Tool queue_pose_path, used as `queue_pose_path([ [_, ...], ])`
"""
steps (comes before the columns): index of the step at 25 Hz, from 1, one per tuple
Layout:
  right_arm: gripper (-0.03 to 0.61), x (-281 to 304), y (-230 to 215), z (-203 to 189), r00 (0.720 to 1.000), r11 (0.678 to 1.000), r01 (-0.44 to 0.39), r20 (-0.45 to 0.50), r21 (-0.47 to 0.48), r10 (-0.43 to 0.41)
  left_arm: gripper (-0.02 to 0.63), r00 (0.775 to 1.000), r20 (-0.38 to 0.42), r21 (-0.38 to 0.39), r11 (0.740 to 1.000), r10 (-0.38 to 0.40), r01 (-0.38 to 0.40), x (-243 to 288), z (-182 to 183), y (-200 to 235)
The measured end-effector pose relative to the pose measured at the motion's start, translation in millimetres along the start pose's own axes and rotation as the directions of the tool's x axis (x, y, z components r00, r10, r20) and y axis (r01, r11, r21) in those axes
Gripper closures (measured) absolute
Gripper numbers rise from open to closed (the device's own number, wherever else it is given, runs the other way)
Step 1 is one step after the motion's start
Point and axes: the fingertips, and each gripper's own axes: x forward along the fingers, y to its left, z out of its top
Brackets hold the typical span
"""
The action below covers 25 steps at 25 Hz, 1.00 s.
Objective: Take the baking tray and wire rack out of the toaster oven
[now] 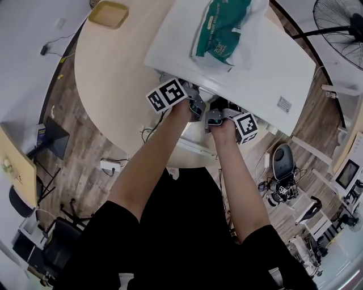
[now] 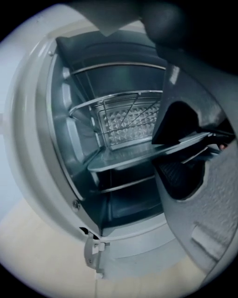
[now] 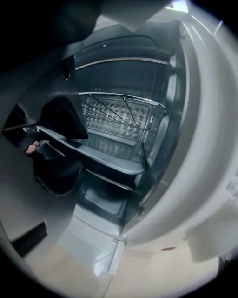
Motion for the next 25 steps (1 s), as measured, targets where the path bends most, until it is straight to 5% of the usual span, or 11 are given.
queue_pose_path([
  [9, 0.479, -17, -4, -12, 1.000, 1.000, -0.004, -0.020, 0.028, 0.004, 0.512, 1.000, 0.013, -0.025, 1.000, -0.010, 0.010, -20, -7, 3],
  [25, 0.486, -84, -12, -46, 0.998, 0.997, -0.018, -0.058, 0.076, 0.022, 0.528, 0.993, 0.102, -0.176, 0.982, -0.055, 0.073, -95, -33, 8],
])
